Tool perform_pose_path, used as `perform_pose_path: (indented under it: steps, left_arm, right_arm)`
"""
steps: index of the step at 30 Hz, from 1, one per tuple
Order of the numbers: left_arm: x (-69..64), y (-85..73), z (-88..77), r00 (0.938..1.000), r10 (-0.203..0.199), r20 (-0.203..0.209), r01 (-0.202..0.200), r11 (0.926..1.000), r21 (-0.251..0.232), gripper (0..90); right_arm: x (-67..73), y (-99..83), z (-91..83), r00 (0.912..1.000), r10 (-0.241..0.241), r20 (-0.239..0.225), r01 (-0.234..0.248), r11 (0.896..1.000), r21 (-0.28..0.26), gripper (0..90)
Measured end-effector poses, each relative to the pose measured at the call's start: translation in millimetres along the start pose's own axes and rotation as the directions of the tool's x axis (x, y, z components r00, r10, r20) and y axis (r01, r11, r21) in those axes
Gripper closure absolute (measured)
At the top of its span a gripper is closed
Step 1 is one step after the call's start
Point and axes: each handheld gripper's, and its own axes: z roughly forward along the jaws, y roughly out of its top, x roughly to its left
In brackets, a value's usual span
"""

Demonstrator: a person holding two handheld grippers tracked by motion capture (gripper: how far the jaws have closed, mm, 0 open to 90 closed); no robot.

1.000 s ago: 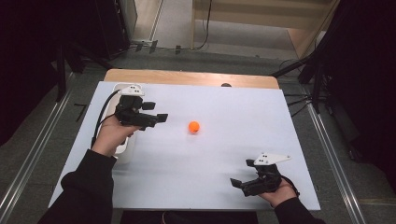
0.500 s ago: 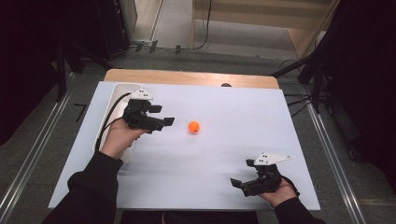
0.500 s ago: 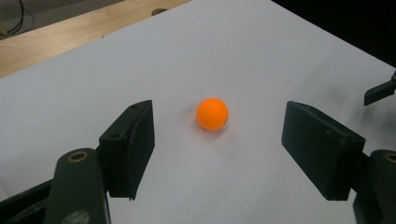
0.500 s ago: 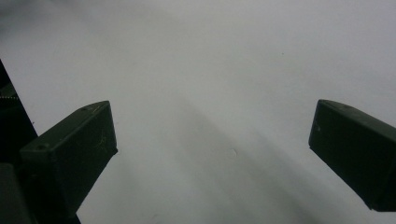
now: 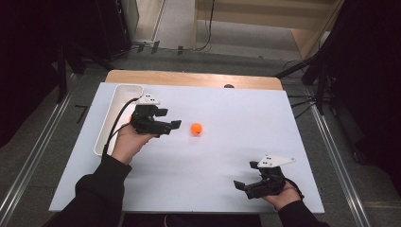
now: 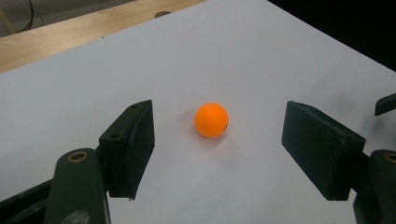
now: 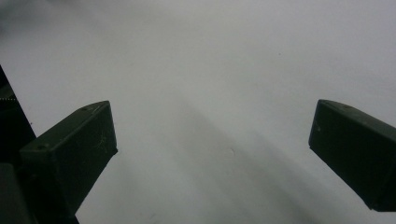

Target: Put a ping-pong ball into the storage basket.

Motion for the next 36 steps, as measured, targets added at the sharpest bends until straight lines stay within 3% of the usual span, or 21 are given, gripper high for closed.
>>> perform_pose_path:
  steps: [9, 14, 24, 36]
  left_arm:
    - [-7.7, -3.4, 9.7, 0.9998, -0.013, -0.016, 0.013, 0.9997, -0.022, 25.9]
    - [-11.1, -5.3, 15.3, 0.9997, 0.007, -0.025, -0.007, 0.9999, -0.016, 25.9]
    - [-11.9, -9.2, 24.8, 0.999, -0.024, -0.037, 0.023, 0.9991, -0.036, 25.9]
    - [-12.8, -6.6, 36.4, 0.9993, -0.018, -0.032, 0.016, 0.999, -0.042, 25.8]
  right_arm:
    - [-1.0, -0.3, -0.6, 0.9999, 0.01, 0.014, -0.01, 1.0, 0.0, 0.0]
    - [-0.3, -0.4, 0.5, 0.9998, 0.005, 0.017, -0.005, 1.0, 0.009, 0.0]
    - [0.4, -0.2, 0.2, 0.9999, 0.006, 0.015, -0.007, 1.0, 0.006, 0.0]
    - [-0.5, -0.1, -0.1, 0.9999, 0.006, 0.014, -0.006, 1.0, 0.0, 0.0]
